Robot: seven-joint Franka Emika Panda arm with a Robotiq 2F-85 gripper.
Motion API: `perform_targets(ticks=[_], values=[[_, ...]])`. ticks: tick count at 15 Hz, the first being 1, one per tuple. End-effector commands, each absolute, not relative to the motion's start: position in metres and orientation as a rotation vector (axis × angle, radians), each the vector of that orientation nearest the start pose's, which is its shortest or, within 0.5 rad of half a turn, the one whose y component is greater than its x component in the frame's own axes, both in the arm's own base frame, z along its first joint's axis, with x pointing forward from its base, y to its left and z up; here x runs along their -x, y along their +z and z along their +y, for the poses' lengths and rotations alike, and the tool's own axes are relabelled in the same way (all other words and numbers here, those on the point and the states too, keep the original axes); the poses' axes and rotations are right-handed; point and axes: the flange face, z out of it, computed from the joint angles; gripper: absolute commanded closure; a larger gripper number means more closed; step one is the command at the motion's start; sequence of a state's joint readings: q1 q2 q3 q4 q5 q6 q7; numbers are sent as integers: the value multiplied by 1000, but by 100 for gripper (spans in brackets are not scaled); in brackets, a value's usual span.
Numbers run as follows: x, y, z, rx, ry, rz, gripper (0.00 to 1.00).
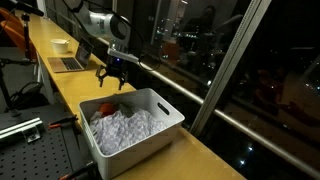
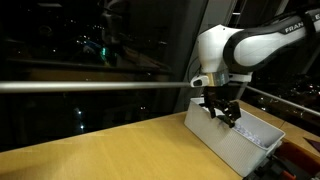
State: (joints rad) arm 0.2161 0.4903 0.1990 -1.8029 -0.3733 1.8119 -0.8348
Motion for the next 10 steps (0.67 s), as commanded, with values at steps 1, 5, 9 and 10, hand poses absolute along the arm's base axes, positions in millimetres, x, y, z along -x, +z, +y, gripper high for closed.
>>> perform_targets(ticks=[1,5,9,10], values=[[-564,248,204,2395,797,-2095,1],[-563,241,200,2397,793,-2083,14],[-561,233,196,2396,799,-2072,24],[-561,231,195,2395,798,-2069,22]])
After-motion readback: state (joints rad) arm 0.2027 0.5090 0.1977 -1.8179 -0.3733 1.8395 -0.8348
